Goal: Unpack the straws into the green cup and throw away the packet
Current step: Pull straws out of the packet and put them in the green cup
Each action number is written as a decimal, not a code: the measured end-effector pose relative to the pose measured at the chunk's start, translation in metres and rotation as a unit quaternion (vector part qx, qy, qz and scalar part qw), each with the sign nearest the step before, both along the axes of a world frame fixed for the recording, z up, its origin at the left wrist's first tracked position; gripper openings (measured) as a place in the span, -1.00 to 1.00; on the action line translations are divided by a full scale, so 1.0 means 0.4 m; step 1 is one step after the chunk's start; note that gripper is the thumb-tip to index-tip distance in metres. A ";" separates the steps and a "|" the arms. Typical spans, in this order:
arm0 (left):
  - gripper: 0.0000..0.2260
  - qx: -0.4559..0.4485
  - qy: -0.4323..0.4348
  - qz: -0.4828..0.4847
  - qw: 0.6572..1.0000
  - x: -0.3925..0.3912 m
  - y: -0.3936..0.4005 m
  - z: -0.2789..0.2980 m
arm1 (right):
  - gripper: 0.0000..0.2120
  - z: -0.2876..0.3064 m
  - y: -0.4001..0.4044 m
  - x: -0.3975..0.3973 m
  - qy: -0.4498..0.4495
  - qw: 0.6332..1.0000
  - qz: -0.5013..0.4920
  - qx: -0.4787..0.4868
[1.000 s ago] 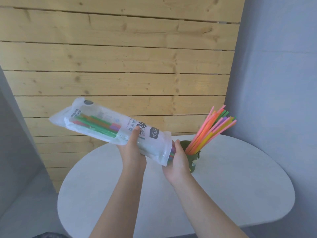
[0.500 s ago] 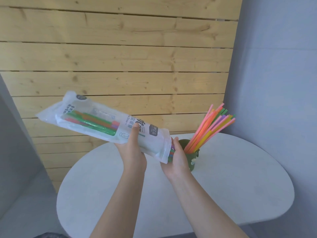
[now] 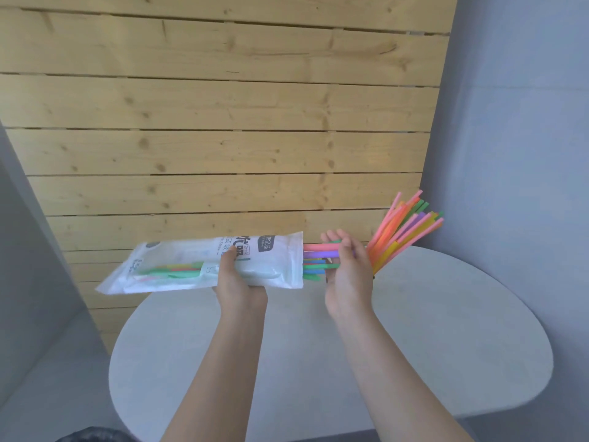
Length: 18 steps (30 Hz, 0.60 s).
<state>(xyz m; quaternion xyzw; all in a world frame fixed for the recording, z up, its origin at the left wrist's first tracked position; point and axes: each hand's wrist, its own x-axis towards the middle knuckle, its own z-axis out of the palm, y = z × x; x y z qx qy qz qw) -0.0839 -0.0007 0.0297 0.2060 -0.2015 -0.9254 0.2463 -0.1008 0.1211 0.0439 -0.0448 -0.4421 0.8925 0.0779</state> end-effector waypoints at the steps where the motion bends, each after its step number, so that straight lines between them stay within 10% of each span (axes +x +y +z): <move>1: -0.66 0.012 -0.001 -0.013 1.000 0.002 0.001 0.000 | -0.75 0.006 0.006 -0.003 0.014 1.000 -0.002 -0.003; 6: -0.96 0.020 0.004 -0.062 0.998 0.002 0.026 0.002 | -0.80 0.040 0.018 -0.002 0.030 0.995 -0.015 -0.092; 18: -0.97 0.047 0.025 -0.092 0.994 0.005 0.053 0.005 | -0.79 0.137 0.087 -0.024 0.060 0.982 -0.111 -0.144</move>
